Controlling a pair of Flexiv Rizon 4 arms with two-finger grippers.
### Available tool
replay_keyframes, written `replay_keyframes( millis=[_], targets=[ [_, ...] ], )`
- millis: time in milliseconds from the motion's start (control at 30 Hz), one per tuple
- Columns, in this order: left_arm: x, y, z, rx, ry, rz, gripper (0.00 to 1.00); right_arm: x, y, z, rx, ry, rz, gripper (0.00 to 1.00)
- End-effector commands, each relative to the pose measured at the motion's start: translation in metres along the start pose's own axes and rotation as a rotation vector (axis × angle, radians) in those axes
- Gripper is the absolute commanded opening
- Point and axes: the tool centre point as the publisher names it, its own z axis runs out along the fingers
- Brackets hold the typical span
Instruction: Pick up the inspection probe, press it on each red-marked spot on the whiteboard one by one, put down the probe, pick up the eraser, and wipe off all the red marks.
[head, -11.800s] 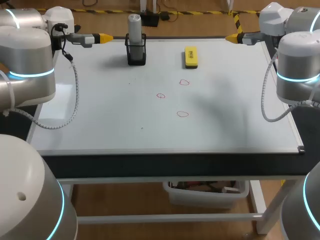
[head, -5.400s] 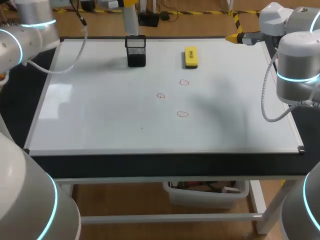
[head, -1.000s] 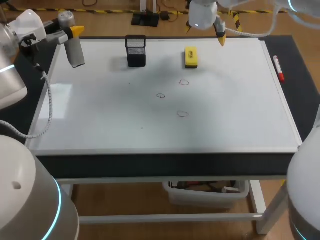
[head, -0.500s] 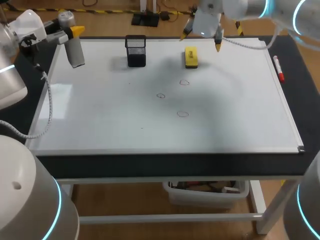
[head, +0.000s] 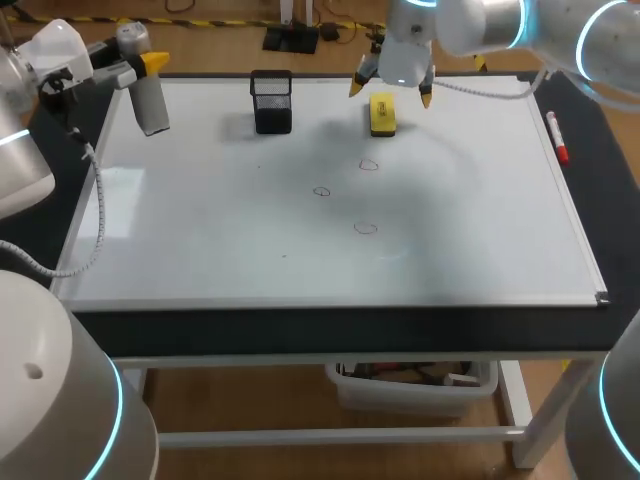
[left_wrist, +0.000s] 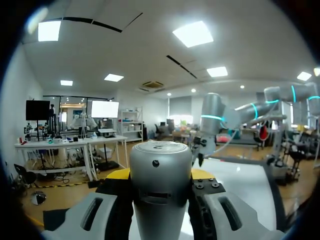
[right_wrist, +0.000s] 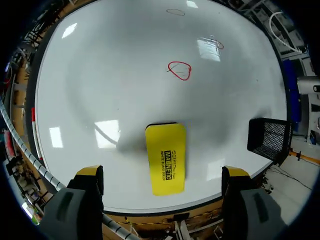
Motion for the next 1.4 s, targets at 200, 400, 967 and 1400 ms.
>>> replay_keyframes(
  millis=[200,400,967,1400],
  targets=[
    [0.000,0.000,0.000,0.004,-0.001,0.002,0.00,-0.011,-0.014,0.022,-0.067,0.044,-0.014,1.00],
    [0.000,0.000,0.000,0.004,-0.001,0.002,0.00,-0.010,-0.011,0.028,-0.085,0.035,0.000,1.00],
    [0.000,0.000,0.000,0.004,-0.001,0.002,0.00,-0.006,-0.001,0.035,-0.106,0.080,-0.020,1.00],
    [0.000,0.000,0.000,0.004,-0.001,0.002,0.00,-0.004,0.007,0.036,-0.120,0.111,-0.034,0.00]
  ],
)
